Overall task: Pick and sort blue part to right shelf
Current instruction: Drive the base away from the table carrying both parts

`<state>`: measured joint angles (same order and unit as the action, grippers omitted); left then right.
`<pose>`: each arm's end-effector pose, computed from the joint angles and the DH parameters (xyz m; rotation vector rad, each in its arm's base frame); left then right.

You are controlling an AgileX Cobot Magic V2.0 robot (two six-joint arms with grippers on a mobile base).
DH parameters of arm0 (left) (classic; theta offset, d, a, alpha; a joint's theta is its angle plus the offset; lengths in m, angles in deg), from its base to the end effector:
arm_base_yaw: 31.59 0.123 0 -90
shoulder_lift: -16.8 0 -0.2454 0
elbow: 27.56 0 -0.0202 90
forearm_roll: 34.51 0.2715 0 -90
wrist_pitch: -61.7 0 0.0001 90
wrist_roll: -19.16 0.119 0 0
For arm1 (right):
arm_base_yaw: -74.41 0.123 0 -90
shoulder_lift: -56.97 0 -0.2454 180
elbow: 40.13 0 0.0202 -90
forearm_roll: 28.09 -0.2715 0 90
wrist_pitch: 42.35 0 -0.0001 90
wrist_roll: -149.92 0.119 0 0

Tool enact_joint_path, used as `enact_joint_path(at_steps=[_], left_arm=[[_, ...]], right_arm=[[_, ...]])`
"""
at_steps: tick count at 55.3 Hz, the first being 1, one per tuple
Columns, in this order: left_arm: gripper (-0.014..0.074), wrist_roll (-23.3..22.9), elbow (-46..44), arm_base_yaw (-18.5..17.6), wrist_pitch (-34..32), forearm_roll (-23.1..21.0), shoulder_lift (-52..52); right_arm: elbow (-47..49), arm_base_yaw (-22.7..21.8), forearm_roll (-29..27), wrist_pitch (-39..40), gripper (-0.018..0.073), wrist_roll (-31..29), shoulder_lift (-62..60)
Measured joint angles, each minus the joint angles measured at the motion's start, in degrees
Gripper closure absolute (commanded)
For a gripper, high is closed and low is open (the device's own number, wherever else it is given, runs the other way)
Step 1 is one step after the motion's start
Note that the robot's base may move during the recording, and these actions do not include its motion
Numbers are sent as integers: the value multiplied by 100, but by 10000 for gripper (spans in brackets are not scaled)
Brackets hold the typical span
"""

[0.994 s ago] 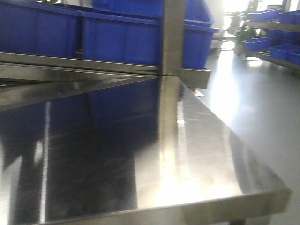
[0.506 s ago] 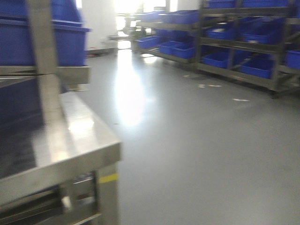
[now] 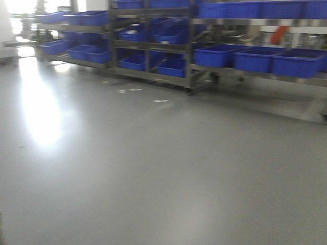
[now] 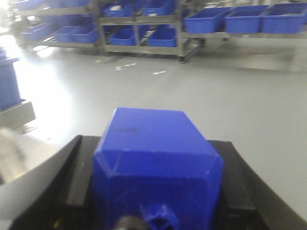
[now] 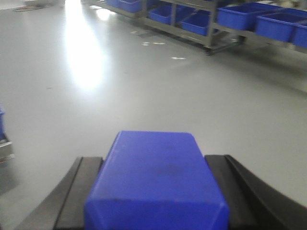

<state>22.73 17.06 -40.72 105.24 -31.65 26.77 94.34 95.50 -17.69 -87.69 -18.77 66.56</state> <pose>0.0852 -0.0095 0.3224 0.1948 1.7009 -0.0158 0.0852 0.0165 0.3152 -0.1666 1.7402 0.2079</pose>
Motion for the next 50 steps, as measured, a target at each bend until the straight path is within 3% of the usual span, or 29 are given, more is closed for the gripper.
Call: enact_joint_path(at_steps=[50], left_arm=[[260,0,0,0,0,0,0]], right_arm=[[0,0,0,-3,217,0,0]])
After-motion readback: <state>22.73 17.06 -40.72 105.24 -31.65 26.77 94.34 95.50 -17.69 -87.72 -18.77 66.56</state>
